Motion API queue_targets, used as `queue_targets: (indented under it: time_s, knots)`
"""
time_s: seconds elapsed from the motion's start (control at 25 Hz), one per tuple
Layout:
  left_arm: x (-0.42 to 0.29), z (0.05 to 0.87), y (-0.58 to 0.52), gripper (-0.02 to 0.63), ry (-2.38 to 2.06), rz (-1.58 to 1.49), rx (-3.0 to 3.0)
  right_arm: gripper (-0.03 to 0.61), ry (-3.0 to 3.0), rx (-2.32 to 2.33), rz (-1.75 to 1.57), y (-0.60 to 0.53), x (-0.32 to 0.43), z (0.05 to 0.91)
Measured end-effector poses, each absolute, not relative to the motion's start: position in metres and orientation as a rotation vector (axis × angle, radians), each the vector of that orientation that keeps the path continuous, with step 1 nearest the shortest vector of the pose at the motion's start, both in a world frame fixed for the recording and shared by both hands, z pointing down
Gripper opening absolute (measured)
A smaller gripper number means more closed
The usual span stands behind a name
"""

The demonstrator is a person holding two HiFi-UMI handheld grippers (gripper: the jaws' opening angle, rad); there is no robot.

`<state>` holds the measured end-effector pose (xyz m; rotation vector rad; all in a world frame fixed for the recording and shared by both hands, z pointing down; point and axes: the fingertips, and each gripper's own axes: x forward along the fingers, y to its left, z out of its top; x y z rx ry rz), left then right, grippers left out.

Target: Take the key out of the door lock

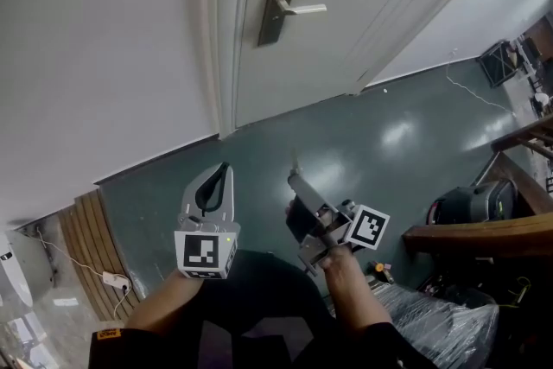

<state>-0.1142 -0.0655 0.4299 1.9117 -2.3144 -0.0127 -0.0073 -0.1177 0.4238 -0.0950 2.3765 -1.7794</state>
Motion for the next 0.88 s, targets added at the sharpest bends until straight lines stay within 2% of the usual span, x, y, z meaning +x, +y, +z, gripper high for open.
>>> queue_targets:
  time_s: [0.4,0.68,0.88]
  knots:
    - [0.018,0.409,-0.033,0.018,-2.347,0.014,1.866,0.015,2.462,-0.105,-1.732,-0.086,0.118,0.431]
    - [0.043,0.411,0.003,0.018,-2.389,0.076,1.812,0.015,2.59,-0.14,-1.669,-0.05,0.15,0.436]
    - [0.034,0.419,0.036,0.018,-2.393,0.077,1.767,0.015,2.657,-0.182,-1.637,-0.028,0.142,0.44]
